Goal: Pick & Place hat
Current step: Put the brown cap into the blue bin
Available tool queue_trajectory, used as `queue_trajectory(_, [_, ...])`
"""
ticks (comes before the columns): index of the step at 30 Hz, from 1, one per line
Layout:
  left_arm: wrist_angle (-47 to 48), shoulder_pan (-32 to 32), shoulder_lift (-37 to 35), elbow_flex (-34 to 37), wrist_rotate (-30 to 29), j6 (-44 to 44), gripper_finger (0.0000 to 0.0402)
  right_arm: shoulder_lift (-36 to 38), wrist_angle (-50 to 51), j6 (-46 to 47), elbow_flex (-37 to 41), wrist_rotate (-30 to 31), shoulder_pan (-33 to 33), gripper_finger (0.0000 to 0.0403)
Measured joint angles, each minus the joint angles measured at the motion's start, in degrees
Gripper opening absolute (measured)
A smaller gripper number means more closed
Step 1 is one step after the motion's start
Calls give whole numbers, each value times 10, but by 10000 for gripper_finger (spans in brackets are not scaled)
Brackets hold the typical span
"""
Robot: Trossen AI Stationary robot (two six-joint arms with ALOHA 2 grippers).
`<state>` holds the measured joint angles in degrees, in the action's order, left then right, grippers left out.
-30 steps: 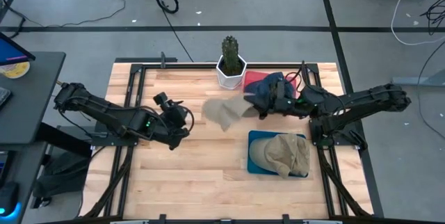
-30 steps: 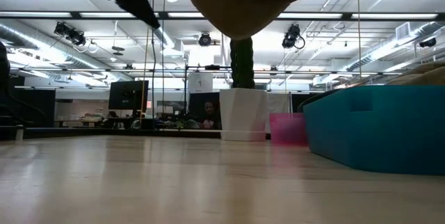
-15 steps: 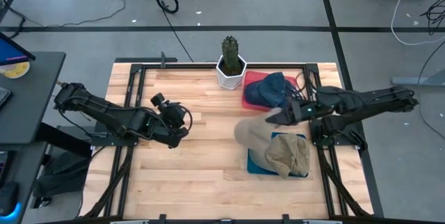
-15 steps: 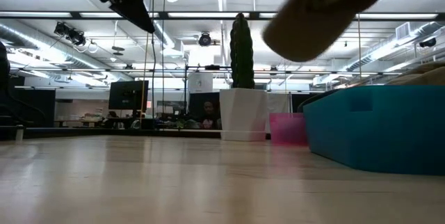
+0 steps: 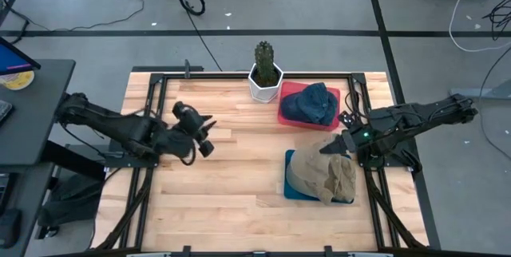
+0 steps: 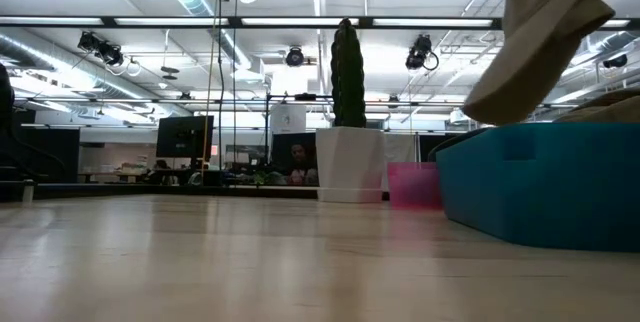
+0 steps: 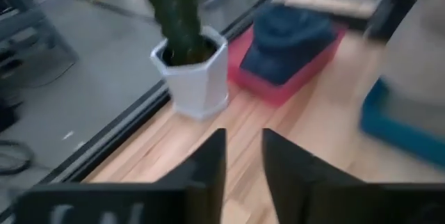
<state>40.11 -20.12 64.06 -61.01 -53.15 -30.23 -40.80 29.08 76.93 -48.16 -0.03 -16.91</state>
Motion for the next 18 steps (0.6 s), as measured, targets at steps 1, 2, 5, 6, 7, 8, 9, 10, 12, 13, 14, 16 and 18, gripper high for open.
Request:
queue_trajectory(1, [-22, 0, -13, 5, 4, 11, 80, 1, 6, 0, 0, 0, -3, 17])
queue_trajectory(2, [-42, 0, -25, 11, 15, 24, 62, 2, 10, 0, 0, 0, -7, 17])
queue_trajectory(5, [-132, 0, -61, 44, 82, 74, 13, 6, 11, 0, 0, 0, -18, 17])
queue_trajectory(6, [-173, 0, -72, 60, 117, 95, 8, 7, 11, 0, 0, 0, -20, 17])
queue_trajectory(7, [-219, 0, -84, 79, 153, 116, 8, 8, 11, 0, 0, 0, -23, 17])
queue_trajectory(8, [-266, 1, -93, 98, 192, 131, 8, 9, 12, 0, 0, 0, -25, 17])
queue_trajectory(9, [-313, 3, -100, 117, 230, 145, 8, 9, 12, 0, 0, 0, -27, 17])
queue_trajectory(10, [-357, 6, -106, 135, 266, 147, 7, 10, 15, 0, 0, 0, -30, 17])
queue_trajectory(12, [-428, 18, -112, 169, 339, 143, 4, 10, 18, 0, 0, 0, -32, 17])
queue_trajectory(13, [-456, 24, -113, 183, 370, 137, 3, 10, 19, 0, 0, 0, -33, 17])
queue_trajectory(14, [-482, 31, -113, 196, 399, 127, 3, 10, 19, 0, 0, 0, -34, 17])
queue_trajectory(16, [-518, 41, -113, 219, 434, 112, 3, 10, 19, -1, 0, 0, -34, 17])
queue_trajectory(18, [-540, 49, -113, 236, 447, 99, 3, 10, 19, -7, 0, 0, -34, 17])
